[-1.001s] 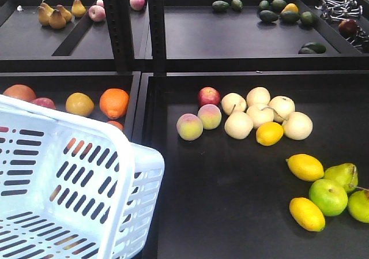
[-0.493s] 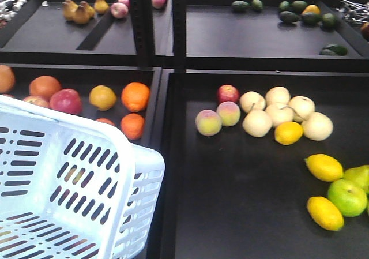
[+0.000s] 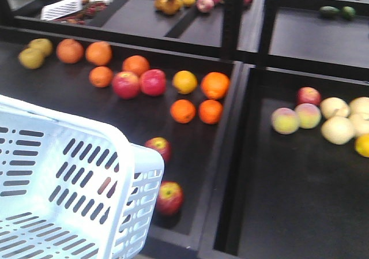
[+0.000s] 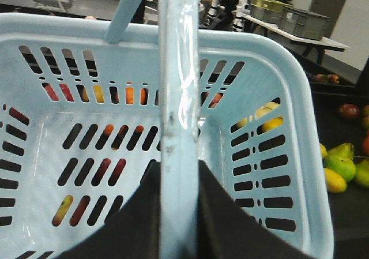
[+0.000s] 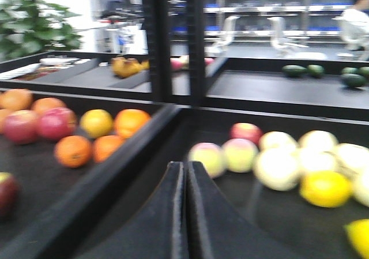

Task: Pick three apples into basket with both arms
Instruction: 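Turn the base away from the tables while holding the basket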

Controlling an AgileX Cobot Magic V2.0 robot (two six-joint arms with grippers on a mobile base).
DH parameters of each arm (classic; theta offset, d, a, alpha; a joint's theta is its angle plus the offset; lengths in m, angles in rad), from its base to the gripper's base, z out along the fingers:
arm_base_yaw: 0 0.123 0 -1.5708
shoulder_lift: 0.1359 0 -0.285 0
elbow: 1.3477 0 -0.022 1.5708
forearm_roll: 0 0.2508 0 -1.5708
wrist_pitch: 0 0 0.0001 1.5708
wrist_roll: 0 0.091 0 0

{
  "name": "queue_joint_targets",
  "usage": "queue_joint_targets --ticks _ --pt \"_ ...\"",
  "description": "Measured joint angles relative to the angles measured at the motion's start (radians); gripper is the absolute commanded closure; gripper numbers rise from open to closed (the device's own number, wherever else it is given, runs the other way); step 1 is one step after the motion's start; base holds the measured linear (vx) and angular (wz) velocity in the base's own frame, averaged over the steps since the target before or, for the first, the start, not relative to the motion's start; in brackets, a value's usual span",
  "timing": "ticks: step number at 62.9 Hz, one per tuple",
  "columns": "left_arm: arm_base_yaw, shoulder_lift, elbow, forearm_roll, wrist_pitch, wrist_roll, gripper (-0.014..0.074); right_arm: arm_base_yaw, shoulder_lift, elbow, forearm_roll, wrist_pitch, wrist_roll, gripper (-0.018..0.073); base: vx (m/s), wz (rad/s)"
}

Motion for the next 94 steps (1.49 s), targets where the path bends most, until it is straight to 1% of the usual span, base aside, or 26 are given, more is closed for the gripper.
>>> queue_joint_targets --ticks 41,94 --pt "0.000 0.000 0.000 0.000 0.000 0.000 0.0604 0.000 0.000 0.000 0.000 0.000 0.000 0.0564 -0.16 0.56" --pt "0.000 0.000 0.000 0.000 0.000 0.000 0.0604 0.000 0.000 0.000 0.000 0.000 0.000 0.0564 -0.12 0.47"
